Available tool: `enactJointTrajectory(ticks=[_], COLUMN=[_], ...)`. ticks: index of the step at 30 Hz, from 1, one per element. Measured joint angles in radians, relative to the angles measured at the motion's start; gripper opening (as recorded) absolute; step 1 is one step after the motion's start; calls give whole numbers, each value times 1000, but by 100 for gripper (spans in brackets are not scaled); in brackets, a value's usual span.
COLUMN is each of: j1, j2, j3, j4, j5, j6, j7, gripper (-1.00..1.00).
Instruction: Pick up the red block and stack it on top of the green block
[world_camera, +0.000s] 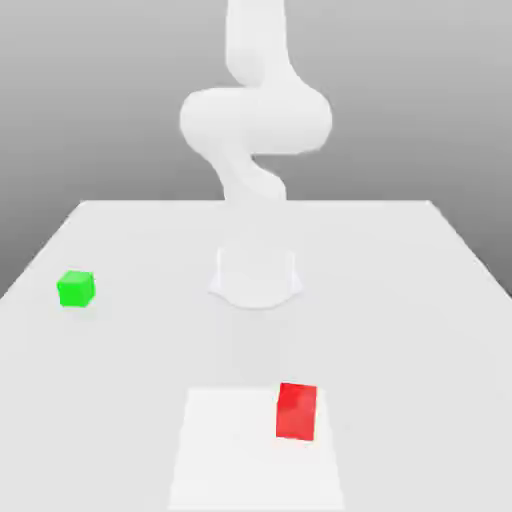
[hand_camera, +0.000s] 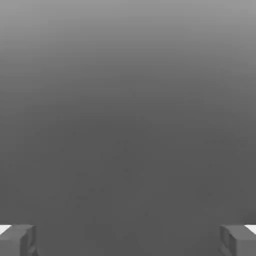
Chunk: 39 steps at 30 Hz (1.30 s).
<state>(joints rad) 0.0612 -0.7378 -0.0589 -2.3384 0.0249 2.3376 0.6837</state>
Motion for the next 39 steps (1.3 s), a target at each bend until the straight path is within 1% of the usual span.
enactJointTrajectory(ticks=[9, 17, 21, 24, 27, 29, 31, 35, 39], j1=[206, 347, 388, 404, 410, 405, 401, 402, 394], j2=[242, 456, 556, 623, 681, 713, 737, 784, 840], j3=[-172, -255, -266, -264, -261, -261, -261, -251, -231], j4=[-139, -259, -320, -367, -414, -445, -452, -441, -429], j5=[89, 147, 153, 132, 75, 9, -14, 10, 69], j6=[134, 250, 311, 358, 406, 438, 460, 500, 546], j7=[-421, -774, -934, -1035, -1111, -1142, -1159, -1190, -1234], gripper=[0, 0, 0, 0, 0, 0, 0, 0, 0])
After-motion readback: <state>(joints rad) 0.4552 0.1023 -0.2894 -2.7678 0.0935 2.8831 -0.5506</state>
